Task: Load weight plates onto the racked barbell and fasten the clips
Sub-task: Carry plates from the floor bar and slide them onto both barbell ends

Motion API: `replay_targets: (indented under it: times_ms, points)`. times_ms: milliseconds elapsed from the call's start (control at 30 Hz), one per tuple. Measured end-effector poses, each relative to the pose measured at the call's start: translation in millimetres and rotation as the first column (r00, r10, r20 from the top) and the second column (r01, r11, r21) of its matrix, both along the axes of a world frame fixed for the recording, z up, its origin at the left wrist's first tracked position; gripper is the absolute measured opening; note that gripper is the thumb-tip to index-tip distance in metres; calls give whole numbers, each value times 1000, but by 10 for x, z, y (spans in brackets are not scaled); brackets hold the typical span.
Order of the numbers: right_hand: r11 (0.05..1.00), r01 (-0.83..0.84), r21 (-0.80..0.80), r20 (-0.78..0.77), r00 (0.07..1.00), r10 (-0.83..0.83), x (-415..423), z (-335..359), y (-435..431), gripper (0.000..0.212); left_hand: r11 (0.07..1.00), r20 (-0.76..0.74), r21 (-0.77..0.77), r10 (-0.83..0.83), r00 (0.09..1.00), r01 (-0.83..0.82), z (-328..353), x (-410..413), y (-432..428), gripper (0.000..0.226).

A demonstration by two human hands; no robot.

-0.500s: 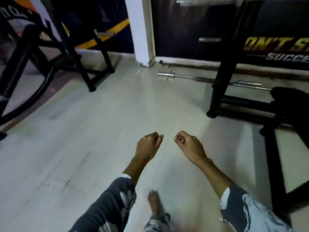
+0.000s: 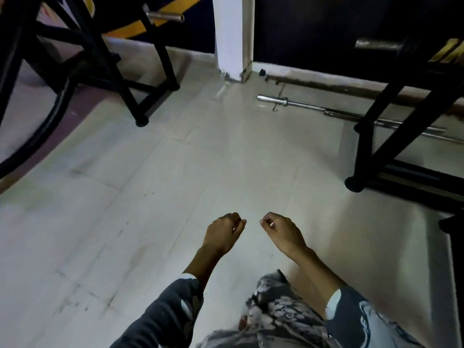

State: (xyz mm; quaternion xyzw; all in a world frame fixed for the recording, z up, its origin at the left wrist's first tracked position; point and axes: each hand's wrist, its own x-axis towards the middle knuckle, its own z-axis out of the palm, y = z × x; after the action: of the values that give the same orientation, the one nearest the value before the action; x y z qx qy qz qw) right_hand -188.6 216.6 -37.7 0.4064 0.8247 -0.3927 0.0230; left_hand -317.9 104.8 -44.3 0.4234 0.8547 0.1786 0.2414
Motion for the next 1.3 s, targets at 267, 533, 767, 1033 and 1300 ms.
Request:
replay_targets:
  times_ms: [267, 533, 767, 1033, 1300]
  points:
    - [999, -29, -30, 6, 1000, 29, -2004, -263, 1355, 24, 1000, -83, -19, -9, 997, 7, -128, -2031, 1306, 32]
    - [1000, 4, 29, 27, 1000, -4, -3789, -35, 2802, 24, 999, -100, -29, -33, 994, 31, 55, -3831, 2870, 33]
    - [984, 152, 98, 21, 988, -155, -5146, -131, 4174, 24, 965, -111, -40, -264, 958, 261, -35, -5354, 4505, 37]
    - [848, 445, 289, 16, 883, -469, -5904, 47, 5525, 31, 793, -84, 81, -599, 797, 604, 91, -6284, 6624, 37]
    - [631, 730, 263, 33, 647, -762, -5679, -160, 7113, 28, 557, -89, 128, -817, 569, 820, -190, -6033, 8873, 33]
